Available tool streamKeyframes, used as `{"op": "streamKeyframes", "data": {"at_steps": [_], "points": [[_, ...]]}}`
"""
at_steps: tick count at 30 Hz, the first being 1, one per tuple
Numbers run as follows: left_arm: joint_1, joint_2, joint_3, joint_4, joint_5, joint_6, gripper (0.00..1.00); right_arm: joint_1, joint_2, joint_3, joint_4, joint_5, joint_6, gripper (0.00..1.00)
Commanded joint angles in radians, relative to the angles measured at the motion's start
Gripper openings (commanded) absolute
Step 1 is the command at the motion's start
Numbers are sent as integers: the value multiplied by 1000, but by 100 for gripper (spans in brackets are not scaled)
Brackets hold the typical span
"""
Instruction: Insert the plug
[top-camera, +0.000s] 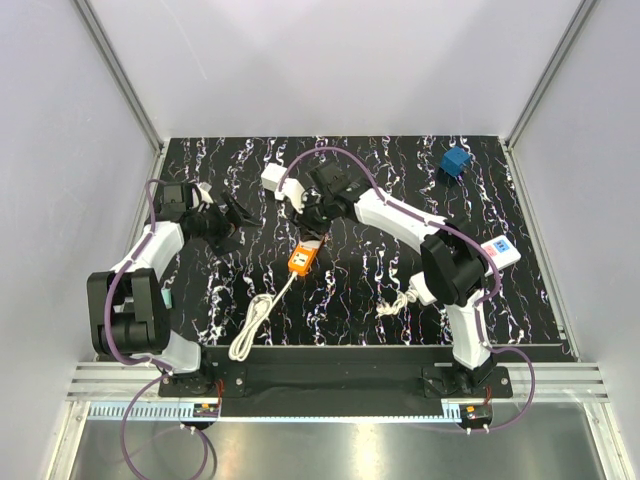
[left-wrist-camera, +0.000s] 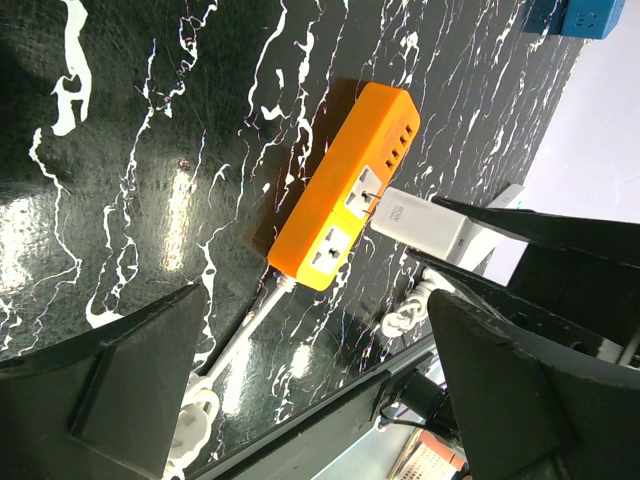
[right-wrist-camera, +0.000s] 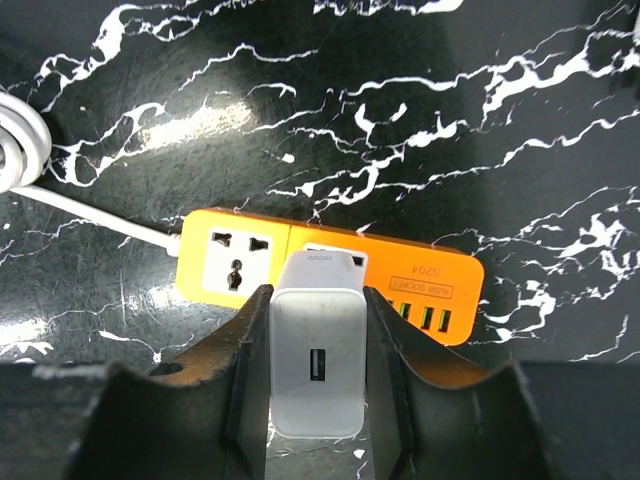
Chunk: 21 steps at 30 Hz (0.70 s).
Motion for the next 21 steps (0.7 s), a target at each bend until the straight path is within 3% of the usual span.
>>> {"op": "streamKeyframes", "data": {"at_steps": [1,21], "points": [[7,-38,-1,32,21,1,99,-4,6,65,38,-28,-13,0],[13,-41,1,32,17,3,99,-15,27,-17,100,-30,39,0]]}}
